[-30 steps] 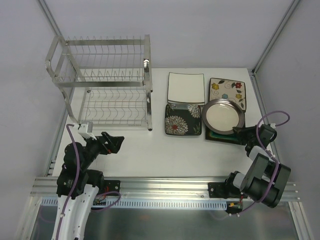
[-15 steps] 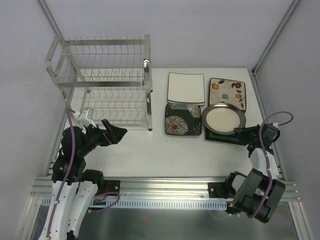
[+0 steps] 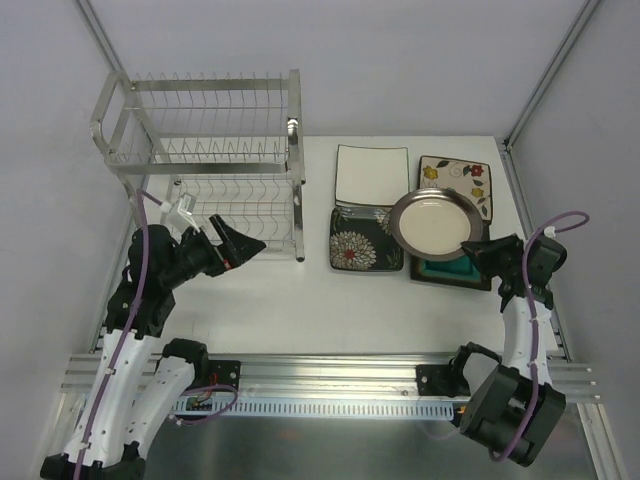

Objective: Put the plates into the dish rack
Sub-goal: Grab a plate with the right arm, then pass the plate from the right arm to the left

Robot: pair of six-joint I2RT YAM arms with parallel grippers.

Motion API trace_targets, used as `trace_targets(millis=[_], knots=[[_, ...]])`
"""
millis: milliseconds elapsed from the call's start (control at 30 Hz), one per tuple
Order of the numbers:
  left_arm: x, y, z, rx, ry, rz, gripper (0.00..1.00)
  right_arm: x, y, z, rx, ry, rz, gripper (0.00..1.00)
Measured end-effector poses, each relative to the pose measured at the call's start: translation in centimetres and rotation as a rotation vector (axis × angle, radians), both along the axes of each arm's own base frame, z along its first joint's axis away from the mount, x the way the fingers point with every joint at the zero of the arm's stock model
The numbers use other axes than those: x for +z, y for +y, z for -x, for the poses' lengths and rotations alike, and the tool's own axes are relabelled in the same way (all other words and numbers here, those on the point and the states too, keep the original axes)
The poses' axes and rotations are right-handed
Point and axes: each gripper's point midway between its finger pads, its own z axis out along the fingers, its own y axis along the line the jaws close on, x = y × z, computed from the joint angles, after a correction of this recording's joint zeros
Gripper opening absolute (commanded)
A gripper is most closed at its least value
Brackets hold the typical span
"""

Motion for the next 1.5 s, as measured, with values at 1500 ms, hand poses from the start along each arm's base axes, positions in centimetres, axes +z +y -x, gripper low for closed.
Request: trace_targets(millis=[1500], knots=[[-2.5, -15.8, 0.4, -0.092, 0.017, -0.042, 0.66, 9.5, 17.5, 9.0, 0.754, -0.249, -0.163, 0.01]])
